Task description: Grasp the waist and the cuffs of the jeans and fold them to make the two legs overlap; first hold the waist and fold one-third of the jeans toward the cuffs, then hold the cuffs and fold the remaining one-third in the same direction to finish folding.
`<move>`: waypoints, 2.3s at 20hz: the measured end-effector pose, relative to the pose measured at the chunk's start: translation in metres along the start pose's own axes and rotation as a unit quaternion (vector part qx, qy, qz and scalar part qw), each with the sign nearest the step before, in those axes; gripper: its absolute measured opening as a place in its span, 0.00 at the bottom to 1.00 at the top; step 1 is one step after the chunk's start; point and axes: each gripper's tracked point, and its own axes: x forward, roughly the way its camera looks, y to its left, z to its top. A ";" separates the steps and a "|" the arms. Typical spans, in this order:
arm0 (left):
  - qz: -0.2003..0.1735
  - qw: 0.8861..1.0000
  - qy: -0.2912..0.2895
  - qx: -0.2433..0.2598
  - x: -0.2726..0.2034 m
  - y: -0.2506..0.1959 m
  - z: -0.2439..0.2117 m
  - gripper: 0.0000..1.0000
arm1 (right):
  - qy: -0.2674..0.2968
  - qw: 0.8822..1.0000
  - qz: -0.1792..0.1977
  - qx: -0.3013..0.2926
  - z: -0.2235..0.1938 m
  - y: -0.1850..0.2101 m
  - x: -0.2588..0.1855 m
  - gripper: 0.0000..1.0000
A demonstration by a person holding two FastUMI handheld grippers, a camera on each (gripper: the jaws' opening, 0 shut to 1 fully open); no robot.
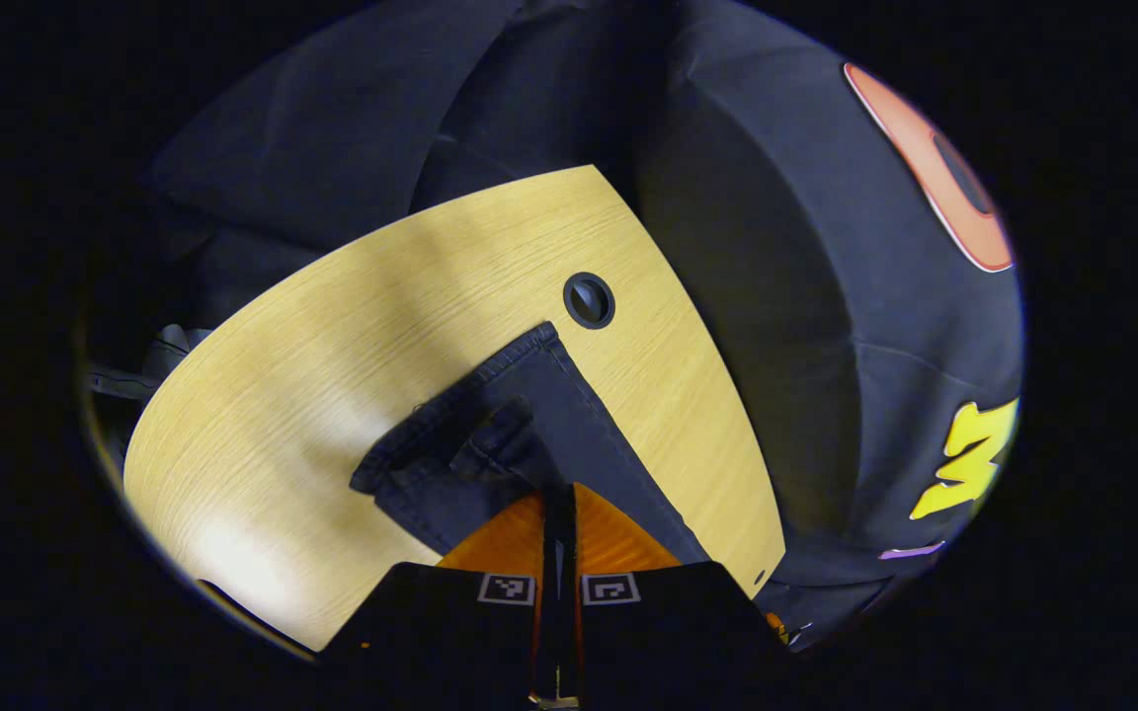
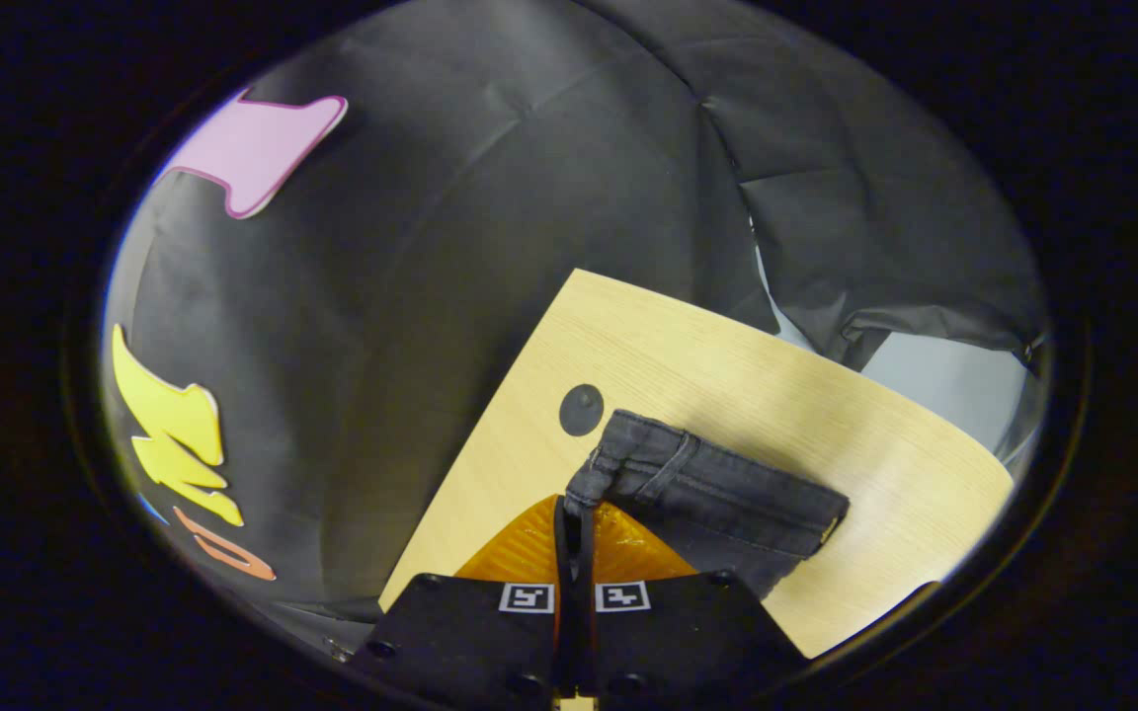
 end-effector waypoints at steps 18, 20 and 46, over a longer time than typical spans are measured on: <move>0.015 0.997 0.013 0.073 0.036 -0.030 -0.003 0.94 | -0.010 0.999 0.025 0.025 -0.003 0.009 0.031 0.67; 0.006 0.997 0.009 0.083 0.019 -0.041 -0.004 0.96 | -0.013 0.999 0.032 0.019 -0.002 0.010 0.016 0.80; -0.089 0.797 -0.409 0.436 -0.269 -0.105 -0.219 0.98 | -0.210 0.895 0.089 -0.384 -0.182 0.043 -0.307 0.98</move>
